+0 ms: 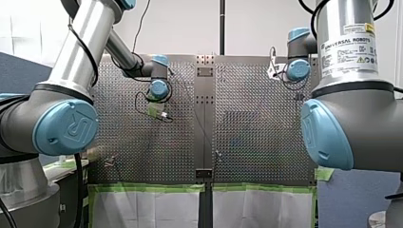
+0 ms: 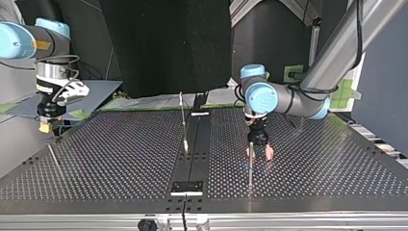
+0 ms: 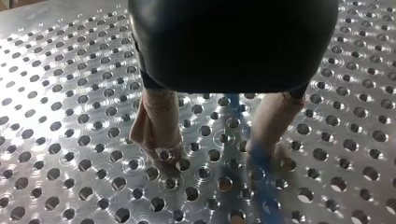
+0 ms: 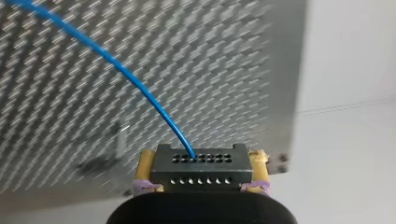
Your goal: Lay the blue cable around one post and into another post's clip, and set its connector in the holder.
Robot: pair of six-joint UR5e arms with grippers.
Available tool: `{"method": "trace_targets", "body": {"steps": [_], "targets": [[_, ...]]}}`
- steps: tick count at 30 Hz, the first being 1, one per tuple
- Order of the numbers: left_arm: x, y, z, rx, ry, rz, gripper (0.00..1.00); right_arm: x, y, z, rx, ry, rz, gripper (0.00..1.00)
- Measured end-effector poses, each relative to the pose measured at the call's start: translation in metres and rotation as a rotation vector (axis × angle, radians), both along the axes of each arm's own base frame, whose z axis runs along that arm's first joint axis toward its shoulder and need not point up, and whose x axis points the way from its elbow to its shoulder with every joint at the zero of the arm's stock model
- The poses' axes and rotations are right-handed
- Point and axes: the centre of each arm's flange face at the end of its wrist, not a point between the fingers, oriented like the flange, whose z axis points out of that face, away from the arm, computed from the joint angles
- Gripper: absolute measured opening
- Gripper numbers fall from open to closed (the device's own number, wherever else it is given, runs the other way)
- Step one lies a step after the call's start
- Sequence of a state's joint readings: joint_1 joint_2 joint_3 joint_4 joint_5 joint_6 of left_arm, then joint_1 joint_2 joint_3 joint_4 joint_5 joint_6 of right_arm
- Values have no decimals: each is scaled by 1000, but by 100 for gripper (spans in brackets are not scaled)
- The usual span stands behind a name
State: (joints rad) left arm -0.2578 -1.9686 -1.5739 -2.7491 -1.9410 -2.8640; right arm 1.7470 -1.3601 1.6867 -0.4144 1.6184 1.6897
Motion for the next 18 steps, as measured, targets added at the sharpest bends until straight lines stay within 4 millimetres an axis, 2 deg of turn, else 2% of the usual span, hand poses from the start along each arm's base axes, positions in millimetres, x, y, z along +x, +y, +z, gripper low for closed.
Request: {"method": "trace_targets", "body": {"steps": [4, 7, 18], "targets": [[0, 0, 0, 1, 1, 0, 100, -7, -4, -28, 53, 46, -22, 0], [0, 0, 0, 3, 2, -1, 100, -14, -8, -38, 69, 69, -48, 0], [0, 0, 0, 10, 1, 1, 100, -38, -22, -40, 54, 98, -108, 0]]}}
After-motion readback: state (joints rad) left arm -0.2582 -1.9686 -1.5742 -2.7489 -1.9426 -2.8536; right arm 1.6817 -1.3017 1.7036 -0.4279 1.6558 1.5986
